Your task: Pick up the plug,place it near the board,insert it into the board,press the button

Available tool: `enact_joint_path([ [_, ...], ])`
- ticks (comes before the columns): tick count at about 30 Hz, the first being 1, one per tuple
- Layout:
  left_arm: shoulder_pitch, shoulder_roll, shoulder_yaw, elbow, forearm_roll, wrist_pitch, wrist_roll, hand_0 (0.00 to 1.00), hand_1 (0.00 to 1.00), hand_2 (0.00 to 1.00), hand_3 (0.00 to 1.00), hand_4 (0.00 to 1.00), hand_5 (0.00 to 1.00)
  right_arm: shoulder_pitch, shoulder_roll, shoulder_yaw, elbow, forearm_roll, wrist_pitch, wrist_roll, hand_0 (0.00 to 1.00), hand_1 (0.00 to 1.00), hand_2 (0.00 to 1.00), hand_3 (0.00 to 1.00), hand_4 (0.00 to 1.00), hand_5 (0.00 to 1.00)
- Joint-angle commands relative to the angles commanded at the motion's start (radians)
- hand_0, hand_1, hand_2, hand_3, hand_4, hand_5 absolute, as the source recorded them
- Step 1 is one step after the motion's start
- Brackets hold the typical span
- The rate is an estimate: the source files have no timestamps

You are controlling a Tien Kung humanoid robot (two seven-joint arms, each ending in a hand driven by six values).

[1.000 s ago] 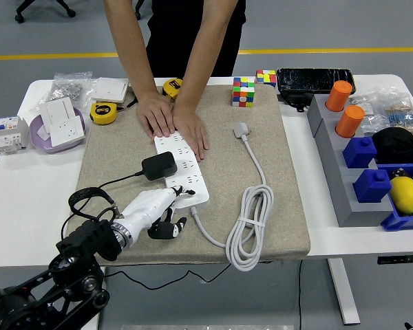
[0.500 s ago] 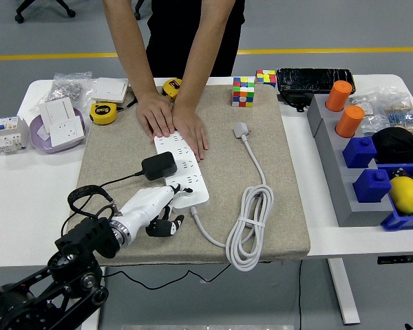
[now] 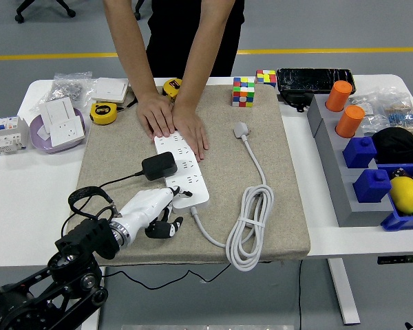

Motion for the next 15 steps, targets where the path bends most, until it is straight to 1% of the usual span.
enact_joint_path([
  [15,-0.004,-0.002,-0.011,0.007,0.011,-0.001,0.001,0.137,0.048,0.147,0.802,0.542,0.002,0.001,-0.002,0.001,0.000,-0.004,0.000,0.000,0.998,0.914,0.836,0.831,0.998,0.998],
])
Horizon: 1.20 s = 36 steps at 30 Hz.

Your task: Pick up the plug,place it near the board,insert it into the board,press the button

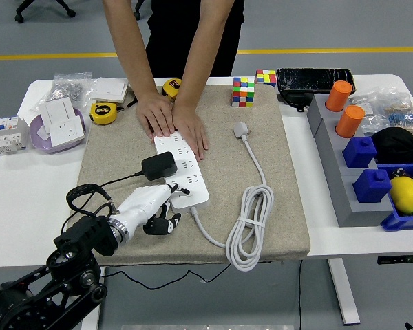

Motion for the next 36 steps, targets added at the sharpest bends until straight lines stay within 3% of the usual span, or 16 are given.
enact_joint_path([
  [19,0.010,0.004,0.008,0.025,0.008,-0.007,0.001,0.137,0.048,0.146,0.788,0.542,0.002,-0.002,0.000,-0.005,0.000,0.001,-0.001,0.000,0.998,0.916,0.836,0.830,0.998,0.998],
  [27,0.014,0.006,-0.017,-0.025,0.020,0.001,-0.005,0.138,0.049,0.147,0.786,0.542,0.002,0.000,0.000,-0.002,0.000,0.001,-0.001,-0.001,0.998,0.916,0.836,0.830,0.998,0.998],
  [31,0.034,0.000,-0.067,-0.075,0.021,0.023,-0.022,0.140,0.051,0.148,0.751,0.542,0.002,0.000,0.002,0.000,0.000,0.001,-0.001,-0.002,0.998,0.915,0.836,0.830,0.998,0.998],
  [34,0.064,-0.009,-0.118,-0.104,-0.001,0.065,-0.066,0.140,0.051,0.148,0.751,0.542,0.002,0.000,0.004,-0.003,0.000,0.005,-0.001,0.000,0.998,0.915,0.836,0.830,0.998,0.998],
  [35,0.085,-0.017,-0.147,-0.118,-0.028,0.099,-0.101,0.230,0.147,0.237,0.670,0.513,0.072,0.000,0.005,-0.004,0.000,0.006,-0.002,0.000,0.998,0.915,0.836,0.831,0.998,0.998],
  [36,0.101,-0.025,-0.174,-0.125,-0.056,0.133,-0.139,0.230,0.147,0.237,0.670,0.513,0.072,-0.001,0.006,-0.003,0.000,0.006,-0.002,0.000,0.998,0.915,0.836,0.831,0.998,0.998],
])
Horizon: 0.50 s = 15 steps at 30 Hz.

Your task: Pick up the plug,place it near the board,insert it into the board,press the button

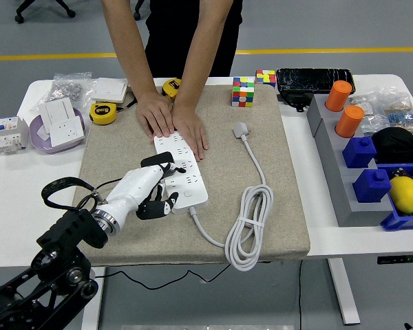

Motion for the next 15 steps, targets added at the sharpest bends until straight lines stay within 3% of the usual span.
enact_joint_path([
  [2,0.035,-0.023,-0.065,0.001,-0.080,0.075,-0.080,0.230,0.147,0.237,0.670,0.513,0.072,-0.002,0.002,0.003,0.000,-0.002,0.000,-0.001,0.998,0.915,0.836,0.831,0.998,0.998],
  [4,0.053,-0.040,-0.114,0.011,-0.162,0.118,-0.159,0.230,0.147,0.237,0.670,0.513,0.072,-0.004,0.003,0.005,0.000,-0.003,0.000,-0.001,0.998,0.915,0.836,0.831,0.998,0.998],
  [5,0.056,-0.044,-0.122,0.016,-0.192,0.122,-0.184,0.612,0.681,0.608,0.750,0.927,0.318,-0.004,0.003,0.005,0.000,-0.003,0.000,-0.001,0.998,0.915,0.836,0.830,0.998,0.998],
  [7,0.069,-0.062,-0.157,0.046,-0.283,0.126,-0.268,0.612,0.681,0.608,0.750,0.927,0.318,-0.003,0.003,0.004,0.000,-0.001,0.000,-0.001,0.998,0.915,0.836,0.830,0.998,0.998],
  [10,0.083,-0.071,-0.175,0.065,-0.407,0.098,-0.344,0.612,0.681,0.608,0.750,0.927,0.318,-0.001,0.004,0.000,0.000,0.005,0.000,0.001,0.998,0.915,0.836,0.830,0.998,0.998],
  [11,0.084,-0.072,-0.176,0.067,-0.446,0.094,-0.349,0.998,0.998,0.998,0.998,0.998,0.629,0.000,0.004,-0.001,0.000,0.005,0.000,0.001,0.998,0.914,0.836,0.830,0.998,0.998],
  [15,0.096,-0.072,-0.176,0.083,-0.615,0.073,-0.376,0.998,0.998,0.998,0.998,0.998,0.629,-0.001,0.004,0.004,0.000,0.001,0.000,-0.001,0.998,0.914,0.836,0.830,0.998,0.998],
])
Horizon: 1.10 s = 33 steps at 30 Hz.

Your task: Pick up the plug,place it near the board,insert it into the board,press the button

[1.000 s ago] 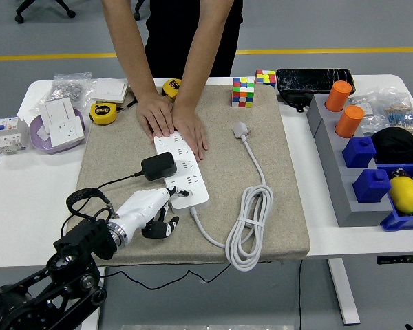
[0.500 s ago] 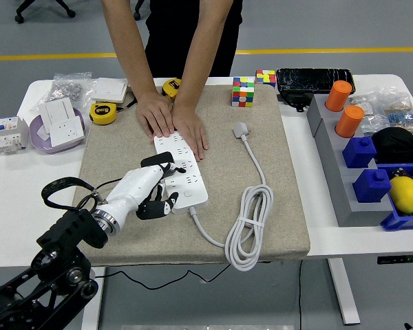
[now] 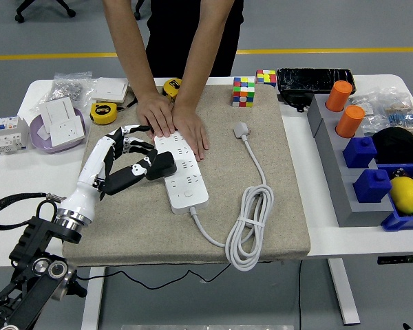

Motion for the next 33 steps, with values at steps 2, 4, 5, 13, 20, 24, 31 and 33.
enact_joint_path([
  [2,0.006,-0.001,0.001,0.002,-0.091,0.003,-0.004,0.998,0.998,0.998,0.998,0.998,0.628,-0.001,0.001,0.002,0.000,-0.002,0.000,-0.001,0.998,0.915,0.836,0.831,0.998,0.998],
  [4,0.009,-0.003,0.003,0.003,-0.169,0.010,-0.010,0.998,0.998,0.998,0.998,0.998,0.628,-0.002,0.001,0.003,0.000,-0.003,0.000,-0.001,0.998,0.915,0.836,0.831,0.998,0.998],
  [5,0.009,-0.003,0.006,0.005,-0.214,0.013,-0.010,0.998,0.998,0.998,0.998,0.998,0.628,-0.002,0.000,0.002,0.000,-0.003,0.001,-0.001,0.998,0.915,0.836,0.831,0.998,0.998],
  [13,-0.010,0.014,0.022,0.004,-0.260,0.049,0.071,0.944,0.998,0.967,0.998,0.998,0.482,0.000,-0.004,-0.006,0.000,-0.002,0.000,-0.001,0.998,0.915,0.835,0.830,0.998,0.998],
  [20,-0.072,0.048,0.095,-0.017,0.027,0.011,0.200,0.178,0.059,0.157,0.863,0.599,0.002,0.001,-0.005,-0.009,0.000,-0.005,0.000,-0.001,0.998,0.915,0.834,0.830,0.998,0.998],
  [24,-0.101,0.058,0.133,-0.019,0.187,-0.036,0.240,0.178,0.059,0.157,0.863,0.599,0.002,0.002,-0.007,-0.011,0.000,-0.003,0.000,-0.001,0.998,0.915,0.834,0.830,0.998,0.998],
  [31,-0.150,0.082,0.211,-0.019,0.485,-0.117,0.314,0.144,0.026,0.150,0.843,0.556,0.002,-0.001,-0.008,-0.003,0.000,-0.012,0.001,-0.003,0.998,0.915,0.834,0.831,0.998,0.998],
  [33,-0.164,0.086,0.234,-0.008,0.569,-0.127,0.327,0.137,0.023,0.149,0.842,0.608,0.002,0.001,-0.008,-0.005,0.000,-0.009,0.000,-0.002,0.998,0.915,0.834,0.830,0.998,0.998],
])
